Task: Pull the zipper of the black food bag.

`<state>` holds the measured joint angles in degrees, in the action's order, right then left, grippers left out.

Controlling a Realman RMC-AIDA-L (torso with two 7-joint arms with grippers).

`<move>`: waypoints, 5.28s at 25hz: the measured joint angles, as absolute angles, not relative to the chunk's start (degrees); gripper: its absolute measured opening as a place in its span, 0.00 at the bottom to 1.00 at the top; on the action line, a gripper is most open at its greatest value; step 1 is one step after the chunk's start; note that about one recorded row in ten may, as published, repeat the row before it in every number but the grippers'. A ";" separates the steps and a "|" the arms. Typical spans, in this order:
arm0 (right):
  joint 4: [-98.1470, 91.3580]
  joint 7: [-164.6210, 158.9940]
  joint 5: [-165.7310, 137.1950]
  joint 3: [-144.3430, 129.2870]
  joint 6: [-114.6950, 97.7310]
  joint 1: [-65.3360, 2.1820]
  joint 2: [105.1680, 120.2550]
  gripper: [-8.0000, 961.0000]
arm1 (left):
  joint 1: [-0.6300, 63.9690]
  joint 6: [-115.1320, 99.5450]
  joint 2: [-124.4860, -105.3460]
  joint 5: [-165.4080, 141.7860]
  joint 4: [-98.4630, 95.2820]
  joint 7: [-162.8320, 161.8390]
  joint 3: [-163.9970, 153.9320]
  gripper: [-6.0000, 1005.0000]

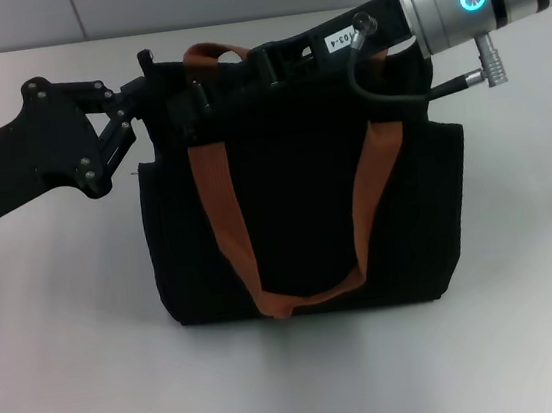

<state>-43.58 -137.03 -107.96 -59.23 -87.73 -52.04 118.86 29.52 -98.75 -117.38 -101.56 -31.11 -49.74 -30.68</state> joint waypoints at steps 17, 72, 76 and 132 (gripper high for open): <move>-43.80 -136.39 -107.21 -61.62 -88.38 -53.23 119.18 0.84 | 31.16 -96.45 -117.91 -101.61 -30.84 -49.75 -30.54 0.02; -45.13 -137.01 -107.21 -63.50 -85.58 -52.22 119.45 0.38 | 31.17 -95.62 -117.95 -101.24 -30.93 -50.45 -28.65 0.02; -44.67 -136.98 -107.14 -63.71 -85.31 -52.27 119.51 0.32 | 31.19 -95.63 -117.95 -101.24 -30.85 -50.45 -28.65 0.02; -54.24 -139.45 -112.55 -66.28 -81.74 -46.57 119.47 0.01 | 29.15 -95.38 -117.83 -97.35 -30.67 -51.15 -28.56 0.02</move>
